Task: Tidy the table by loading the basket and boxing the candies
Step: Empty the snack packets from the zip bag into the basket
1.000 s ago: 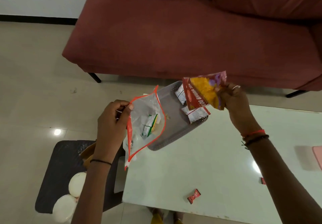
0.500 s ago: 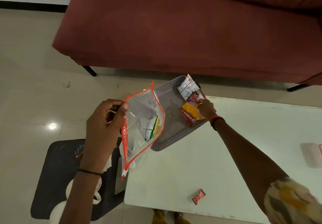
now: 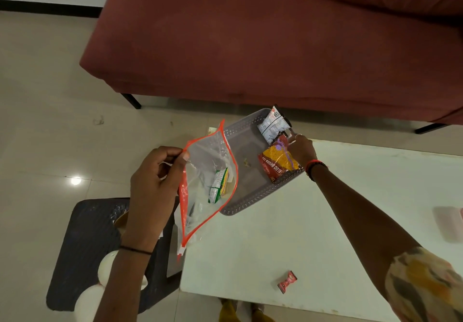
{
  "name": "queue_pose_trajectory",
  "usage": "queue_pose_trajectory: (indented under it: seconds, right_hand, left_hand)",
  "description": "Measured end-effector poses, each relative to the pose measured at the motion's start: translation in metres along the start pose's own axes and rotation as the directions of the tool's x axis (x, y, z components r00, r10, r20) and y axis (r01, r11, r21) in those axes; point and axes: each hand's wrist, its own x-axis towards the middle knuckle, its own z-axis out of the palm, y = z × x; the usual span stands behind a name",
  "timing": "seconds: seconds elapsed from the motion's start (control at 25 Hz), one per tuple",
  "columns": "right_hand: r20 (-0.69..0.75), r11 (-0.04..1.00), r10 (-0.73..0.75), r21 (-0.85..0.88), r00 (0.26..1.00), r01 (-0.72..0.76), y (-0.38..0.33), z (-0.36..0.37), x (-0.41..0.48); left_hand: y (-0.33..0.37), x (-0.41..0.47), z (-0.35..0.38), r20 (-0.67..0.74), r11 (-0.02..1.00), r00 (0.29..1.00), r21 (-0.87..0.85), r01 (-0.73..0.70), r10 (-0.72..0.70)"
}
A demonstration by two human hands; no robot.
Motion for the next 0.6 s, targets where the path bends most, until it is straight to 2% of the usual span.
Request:
queue_pose_trajectory:
  seconds: [0.08,0.2,0.32,0.4,0.44,0.52,0.6]
  right_hand:
    - [-0.07,1.0,-0.016,0.026,0.997,0.018,-0.005,-0.011,-0.007]
    - [-0.193,0.982,-0.083,0.154,0.978,0.113,-0.021,-0.037,-0.03]
    - [-0.243,0.93,-0.214,0.245,0.946,0.273,-0.057,-0.074,-0.081]
    - [-0.259,0.851,-0.348,0.315,0.901,0.419,-0.082,-0.104,-0.132]
    - [-0.247,0.784,-0.455,0.344,0.855,0.517,-0.093,-0.119,-0.161]
    - [-0.131,0.61,-0.706,0.386,0.696,0.692,-0.114,-0.141,-0.214]
    - [0.134,0.528,-0.848,0.287,0.513,0.799,-0.131,-0.137,-0.24]
  left_hand:
    - [0.0,-0.002,-0.001,0.003,1.0,1.0,0.004,-0.002,0.002]
    - [0.002,-0.007,-0.001,0.005,1.0,1.0,-0.005,0.0,0.0]
    - [0.004,-0.012,0.002,0.004,1.0,1.0,-0.007,0.002,-0.002]
    - [0.007,-0.017,0.003,0.002,1.0,1.0,0.007,-0.005,0.005]
    - [0.009,-0.019,0.004,0.001,1.0,1.0,0.027,-0.017,0.017]
    - [0.013,-0.023,0.006,-0.006,0.994,0.998,0.089,-0.061,0.062]
    - [0.019,-0.029,0.01,-0.002,0.986,0.995,0.134,-0.1,0.101]
